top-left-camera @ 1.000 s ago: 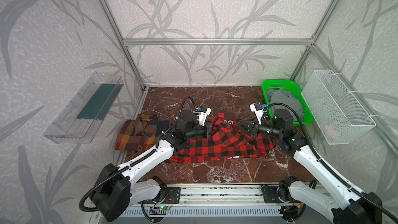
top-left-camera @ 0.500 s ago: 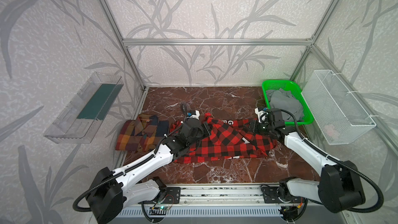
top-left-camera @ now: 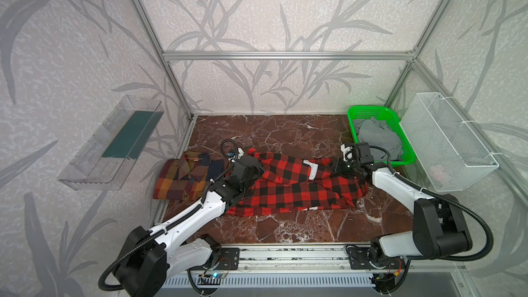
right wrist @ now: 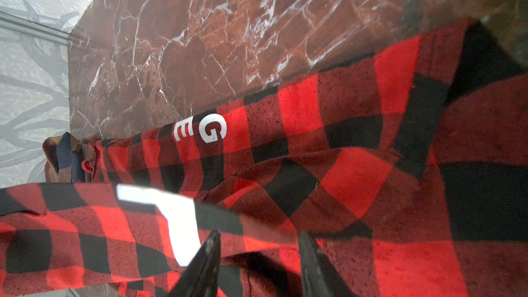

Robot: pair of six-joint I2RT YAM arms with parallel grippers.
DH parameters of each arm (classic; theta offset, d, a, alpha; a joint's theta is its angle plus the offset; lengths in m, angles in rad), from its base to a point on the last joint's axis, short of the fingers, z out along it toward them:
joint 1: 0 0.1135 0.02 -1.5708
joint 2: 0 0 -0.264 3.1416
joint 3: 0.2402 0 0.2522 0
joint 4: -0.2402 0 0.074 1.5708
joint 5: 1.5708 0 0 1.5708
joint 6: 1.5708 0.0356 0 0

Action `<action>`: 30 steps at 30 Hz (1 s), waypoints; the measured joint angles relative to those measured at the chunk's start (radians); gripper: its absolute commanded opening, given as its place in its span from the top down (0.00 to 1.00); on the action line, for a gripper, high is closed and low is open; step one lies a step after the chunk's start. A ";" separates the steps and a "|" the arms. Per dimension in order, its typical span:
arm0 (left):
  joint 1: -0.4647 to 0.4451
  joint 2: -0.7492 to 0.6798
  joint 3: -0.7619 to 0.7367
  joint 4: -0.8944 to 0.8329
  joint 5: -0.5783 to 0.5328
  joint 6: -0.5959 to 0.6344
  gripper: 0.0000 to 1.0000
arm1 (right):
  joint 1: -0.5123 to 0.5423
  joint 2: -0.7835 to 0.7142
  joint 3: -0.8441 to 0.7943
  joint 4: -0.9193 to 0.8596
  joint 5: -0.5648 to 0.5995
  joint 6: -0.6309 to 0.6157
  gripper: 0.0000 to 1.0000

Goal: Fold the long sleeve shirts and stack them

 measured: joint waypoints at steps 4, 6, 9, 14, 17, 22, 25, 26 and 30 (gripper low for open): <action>0.022 0.000 -0.065 0.009 -0.008 -0.004 1.00 | -0.001 -0.010 0.000 0.001 0.013 -0.002 0.55; 0.036 0.002 -0.093 0.007 -0.010 -0.008 1.00 | -0.001 -0.019 0.001 0.001 0.011 -0.004 0.55; 0.056 0.011 -0.101 0.011 -0.013 -0.008 1.00 | -0.001 -0.022 0.002 0.003 0.006 -0.005 0.55; 0.089 0.025 -0.114 0.056 -0.015 -0.005 1.00 | 0.002 0.007 0.011 0.004 -0.027 -0.008 0.56; 0.095 0.044 -0.138 0.076 -0.010 -0.003 1.00 | 0.008 0.045 0.025 0.002 -0.029 -0.008 0.57; 0.098 0.055 -0.162 0.081 0.002 -0.003 1.00 | 0.027 0.063 0.063 0.000 -0.018 -0.011 0.57; 0.099 0.054 -0.169 0.092 0.012 -0.002 1.00 | 0.042 0.087 0.107 0.003 -0.006 -0.016 0.60; 0.099 0.054 -0.174 0.097 0.016 -0.002 1.00 | 0.048 0.097 0.120 0.008 0.000 -0.021 0.61; 0.099 0.058 -0.196 0.105 0.031 0.000 1.00 | 0.063 0.149 0.143 0.055 0.043 -0.026 0.67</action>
